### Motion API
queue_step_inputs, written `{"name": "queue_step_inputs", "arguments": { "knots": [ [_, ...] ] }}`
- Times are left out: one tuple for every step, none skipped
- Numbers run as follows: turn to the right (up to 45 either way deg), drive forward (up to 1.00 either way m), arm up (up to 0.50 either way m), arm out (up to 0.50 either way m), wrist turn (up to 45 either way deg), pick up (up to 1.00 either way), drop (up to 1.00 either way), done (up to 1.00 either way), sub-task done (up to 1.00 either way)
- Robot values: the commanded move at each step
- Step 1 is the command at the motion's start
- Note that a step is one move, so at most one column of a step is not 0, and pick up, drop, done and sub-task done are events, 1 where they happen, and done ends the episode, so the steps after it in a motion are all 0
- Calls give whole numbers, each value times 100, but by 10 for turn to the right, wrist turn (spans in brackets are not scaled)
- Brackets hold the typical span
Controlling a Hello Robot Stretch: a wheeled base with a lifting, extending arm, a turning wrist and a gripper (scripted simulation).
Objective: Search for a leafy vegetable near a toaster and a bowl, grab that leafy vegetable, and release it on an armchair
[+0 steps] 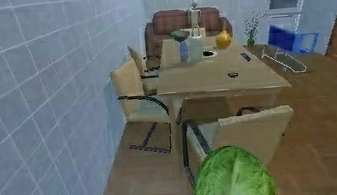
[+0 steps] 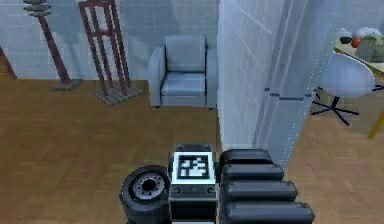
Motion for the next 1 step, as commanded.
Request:
{"name": "queue_step_inputs", "arguments": {
  "knots": [
    [450,0,0,0,0,0,0,0,0]
  ]
}}
